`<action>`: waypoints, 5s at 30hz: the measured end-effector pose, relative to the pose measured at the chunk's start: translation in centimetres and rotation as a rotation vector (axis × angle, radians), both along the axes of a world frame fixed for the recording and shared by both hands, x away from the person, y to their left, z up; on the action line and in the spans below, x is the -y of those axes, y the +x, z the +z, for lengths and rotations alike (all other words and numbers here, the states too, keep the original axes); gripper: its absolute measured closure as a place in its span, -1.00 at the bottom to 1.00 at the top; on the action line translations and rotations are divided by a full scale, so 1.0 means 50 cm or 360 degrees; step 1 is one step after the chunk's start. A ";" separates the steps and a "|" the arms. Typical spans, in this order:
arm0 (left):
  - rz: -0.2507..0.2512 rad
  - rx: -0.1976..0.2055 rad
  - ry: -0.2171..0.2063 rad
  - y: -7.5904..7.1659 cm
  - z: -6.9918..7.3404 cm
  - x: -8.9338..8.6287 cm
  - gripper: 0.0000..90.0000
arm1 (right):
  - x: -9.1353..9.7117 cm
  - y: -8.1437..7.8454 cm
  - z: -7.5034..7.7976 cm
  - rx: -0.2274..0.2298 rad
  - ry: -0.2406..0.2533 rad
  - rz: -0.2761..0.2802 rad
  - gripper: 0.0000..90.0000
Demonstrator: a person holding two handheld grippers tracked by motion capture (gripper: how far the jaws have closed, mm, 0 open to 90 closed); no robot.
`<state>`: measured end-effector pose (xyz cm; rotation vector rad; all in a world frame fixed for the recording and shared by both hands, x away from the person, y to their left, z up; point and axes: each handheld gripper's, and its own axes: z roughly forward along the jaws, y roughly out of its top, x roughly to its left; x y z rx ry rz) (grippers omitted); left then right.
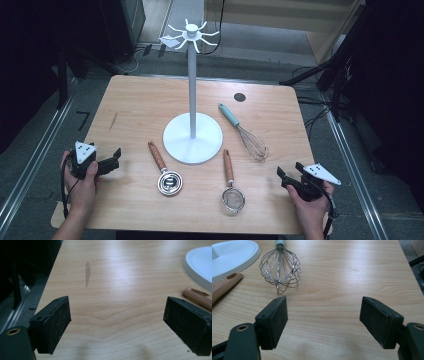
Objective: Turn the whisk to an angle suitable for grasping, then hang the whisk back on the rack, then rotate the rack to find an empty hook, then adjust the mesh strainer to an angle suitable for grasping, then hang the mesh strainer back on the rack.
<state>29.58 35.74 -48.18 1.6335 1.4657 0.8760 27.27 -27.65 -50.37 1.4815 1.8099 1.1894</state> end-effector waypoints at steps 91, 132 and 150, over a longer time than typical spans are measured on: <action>-0.0030 -0.0070 0.0020 0.004 -0.001 0.003 -0.80 | -0.359 0.508 0.071 -0.0904 -0.0524 0.0421 0.50; -0.0030 -0.0104 0.0011 0.008 -0.002 0.003 -0.80 | -0.267 0.330 0.187 -0.0265 -0.0113 0.0476 0.58; -0.0031 -0.0116 0.0017 0.009 -0.002 0.004 -0.80 | -0.253 0.253 0.255 0.0120 0.0102 0.0516 0.58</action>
